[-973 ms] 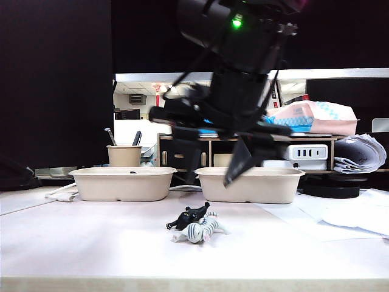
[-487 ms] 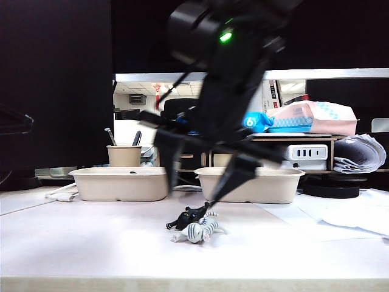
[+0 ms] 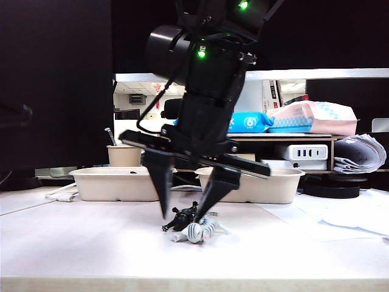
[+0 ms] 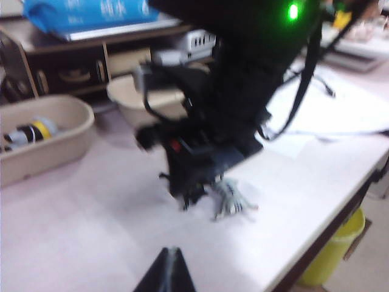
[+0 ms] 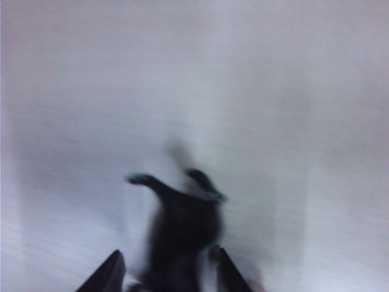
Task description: Put the dolls with similar sizes into the same paper box, while dolls with different sizes go into separate paper boxes.
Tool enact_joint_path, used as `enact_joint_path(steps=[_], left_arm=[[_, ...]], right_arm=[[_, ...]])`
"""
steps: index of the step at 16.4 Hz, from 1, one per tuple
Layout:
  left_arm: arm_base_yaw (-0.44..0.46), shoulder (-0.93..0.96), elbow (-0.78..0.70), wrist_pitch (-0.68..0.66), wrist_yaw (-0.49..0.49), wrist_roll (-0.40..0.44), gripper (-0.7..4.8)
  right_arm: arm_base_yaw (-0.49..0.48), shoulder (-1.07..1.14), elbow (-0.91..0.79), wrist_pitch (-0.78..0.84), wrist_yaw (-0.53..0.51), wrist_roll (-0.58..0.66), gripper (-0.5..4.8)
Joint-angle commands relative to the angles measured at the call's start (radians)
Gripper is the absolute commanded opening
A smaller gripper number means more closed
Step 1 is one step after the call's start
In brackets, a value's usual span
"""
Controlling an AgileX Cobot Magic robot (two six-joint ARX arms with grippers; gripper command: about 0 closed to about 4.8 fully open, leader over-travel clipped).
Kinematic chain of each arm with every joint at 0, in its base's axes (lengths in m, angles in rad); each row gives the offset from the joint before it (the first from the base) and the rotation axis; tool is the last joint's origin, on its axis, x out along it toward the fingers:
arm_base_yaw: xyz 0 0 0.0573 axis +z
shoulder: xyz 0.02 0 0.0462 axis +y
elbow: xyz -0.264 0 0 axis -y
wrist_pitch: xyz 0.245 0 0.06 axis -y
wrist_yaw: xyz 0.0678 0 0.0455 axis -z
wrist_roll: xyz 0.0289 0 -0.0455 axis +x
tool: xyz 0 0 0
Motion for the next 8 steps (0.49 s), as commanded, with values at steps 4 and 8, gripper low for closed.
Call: enact_joint_path(steps=[4, 8], left_arm=[[0.002, -0.025, 0.001, 0.006, 0.003, 0.001, -0.05], [0.001, -0.025, 0.001, 0.006, 0.004, 0.001, -0.05]], right_arm=[[0.0, -0.001, 0.002, 0.023, 0.056, 0.004, 2.11], [-0.001, 0.024, 0.002, 0.024, 0.05, 0.004, 1.96]])
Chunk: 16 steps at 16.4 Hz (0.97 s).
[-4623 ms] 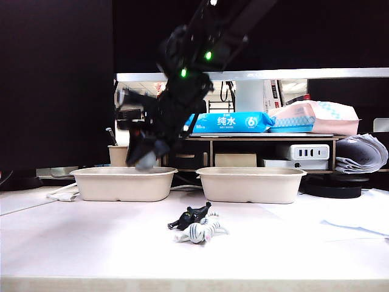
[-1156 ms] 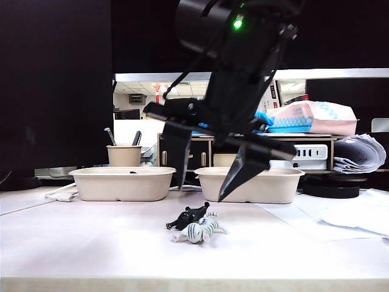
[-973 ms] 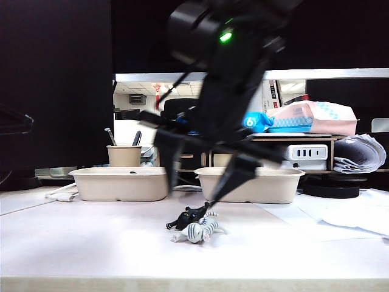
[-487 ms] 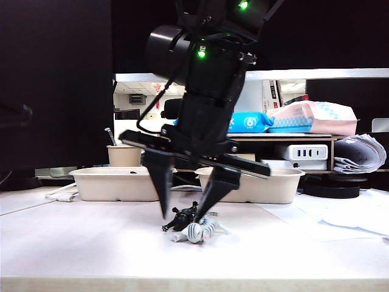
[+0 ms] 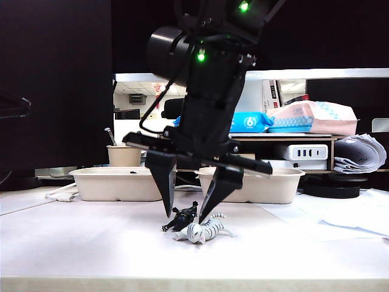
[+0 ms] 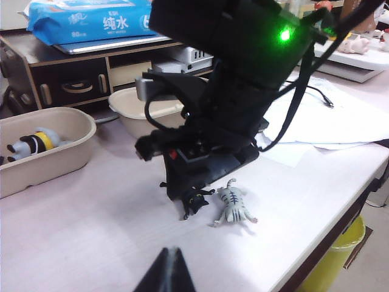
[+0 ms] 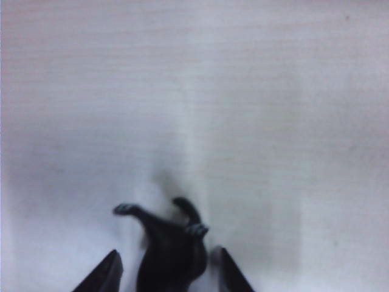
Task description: Put the dolls with similar sizes into the same paper box, while dolls with different sizes go into separate paper boxes.
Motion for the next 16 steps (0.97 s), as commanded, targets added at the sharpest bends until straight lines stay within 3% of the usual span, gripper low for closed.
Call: enact_joint_path(steps=[1, 6, 9, 16], left_arm=[[0.001, -0.001, 0.001, 0.007, 0.004, 0.001, -0.05], [0.001, -0.001, 0.001, 0.006, 0.003, 0.001, -0.05], [0.001, -0.001, 0.001, 0.006, 0.003, 0.001, -0.05], [0.001, -0.023, 0.001, 0.006, 0.003, 0.001, -0.05]], right_arm=[[0.001, 0.024, 0.002, 0.0, 0.0, 0.0, 1.95], [0.0, 0.037, 0.002, -0.002, -0.004, 0.0, 0.79], [0.0, 0.036, 0.002, 0.0, -0.004, 0.0, 0.49], [-0.069, -0.071, 0.003, 0.127, -0.025, -0.006, 0.5]])
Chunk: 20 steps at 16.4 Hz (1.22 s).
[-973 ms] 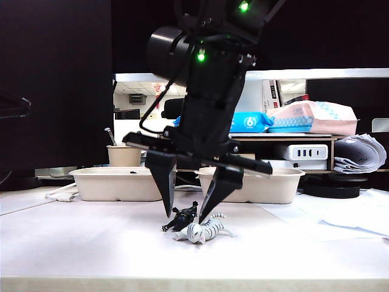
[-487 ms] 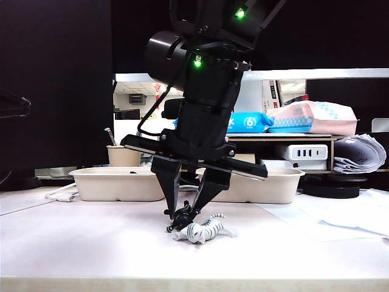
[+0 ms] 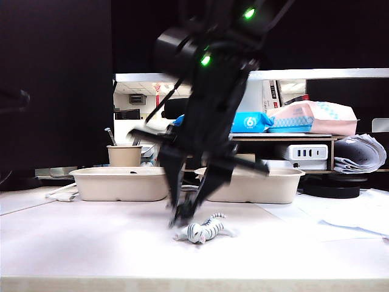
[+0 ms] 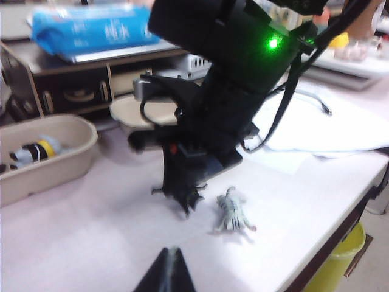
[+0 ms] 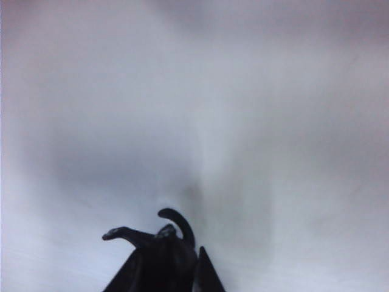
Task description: Put the dolls with similar sizes into the same paper box, while dolls with different sizes go into separate paper boxes.
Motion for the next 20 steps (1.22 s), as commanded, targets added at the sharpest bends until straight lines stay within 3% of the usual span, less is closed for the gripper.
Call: enact_joint_path(steps=[1, 8, 12, 13, 14, 16, 18, 20], left_arm=[[0.001, 0.0, 0.0, 0.005, 0.003, 0.001, -0.05], [0.002, 0.0, 0.0, 0.004, 0.002, 0.001, -0.05], [0.004, 0.0, 0.0, 0.005, 0.002, 0.001, -0.05], [0.02, 0.0, 0.0, 0.004, 0.003, 0.001, -0.05], [0.034, 0.0, 0.0, 0.004, 0.003, 0.001, -0.05], [0.047, 0.0, 0.0, 0.005, 0.001, 0.001, -0.05], [0.047, 0.007, 0.0, 0.006, 0.003, 0.001, -0.05], [0.047, 0.101, 0.0, 0.011, 0.003, 0.001, -0.05]], right_arm=[[-0.047, -0.07, 0.008, 0.078, 0.002, -0.021, 0.5], [-0.261, -0.092, 0.008, 0.28, -0.033, -0.079, 0.5], [-0.322, -0.077, 0.008, 0.29, -0.058, -0.079, 0.57], [-0.325, -0.063, 0.008, 0.292, -0.067, -0.086, 1.68], [-0.325, -0.057, 0.008, 0.3, -0.071, -0.086, 1.99], [-0.325, -0.06, 0.008, 0.327, -0.083, -0.086, 2.03], [-0.334, -0.081, 0.008, 0.332, -0.192, -0.08, 2.04], [-0.325, -0.148, 0.008, 0.16, -0.242, -0.089, 2.03]])
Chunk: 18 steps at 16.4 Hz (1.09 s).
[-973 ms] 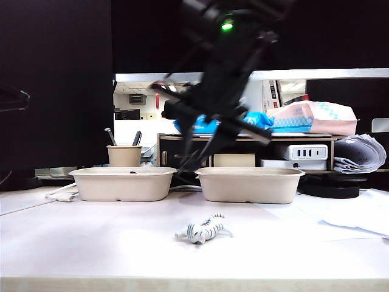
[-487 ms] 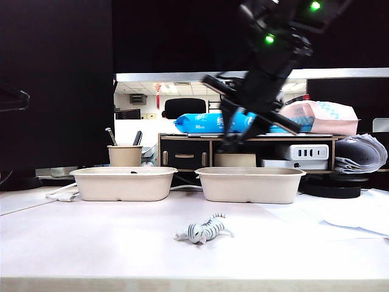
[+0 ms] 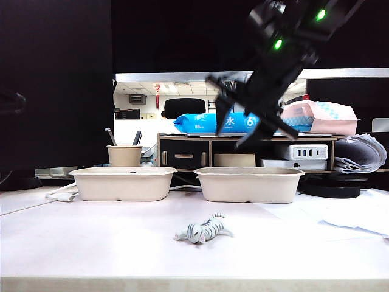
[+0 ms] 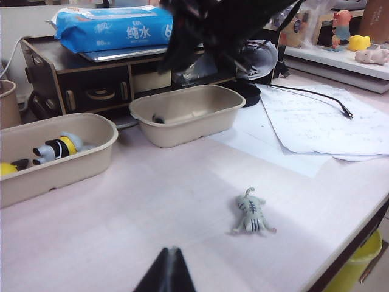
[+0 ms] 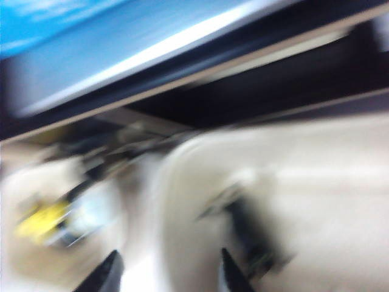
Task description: Put the dolls with similar sizes into the same paper box, while dolls with different sizes go into separate paper boxes.
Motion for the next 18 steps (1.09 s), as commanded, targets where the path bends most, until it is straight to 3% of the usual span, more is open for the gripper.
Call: enact_joint_path(steps=[1, 4, 6, 9, 14, 16, 18], left_arm=[[-0.002, 0.127, 0.0, 0.008, 0.003, 0.001, -0.05], [-0.002, 0.169, 0.0, -0.006, 0.003, 0.001, -0.05], [-0.002, 0.171, 0.0, -0.005, 0.003, 0.001, -0.05], [-0.002, 0.174, 0.0, -0.005, 0.004, 0.001, -0.05], [-0.003, 0.186, 0.0, -0.005, 0.003, 0.001, -0.05], [-0.003, 0.186, 0.0, -0.006, 0.003, 0.001, -0.05], [-0.006, 0.186, 0.001, -0.006, 0.003, 0.001, -0.05]], right_arm=[[0.023, -0.1, 0.003, -0.248, -0.05, -0.032, 2.03], [0.107, -0.175, 0.003, -0.502, -0.045, -0.075, 2.02], [0.219, -0.188, 0.003, -0.618, -0.032, -0.042, 1.99], [0.335, -0.185, 0.002, -0.624, 0.06, 0.045, 1.45], [0.431, -0.184, 0.001, -0.709, 0.144, 0.222, 1.46], [0.455, -0.176, 0.001, -0.693, 0.172, 0.275, 1.5], [0.458, -0.163, 0.001, -0.695, 0.187, 0.304, 2.21]])
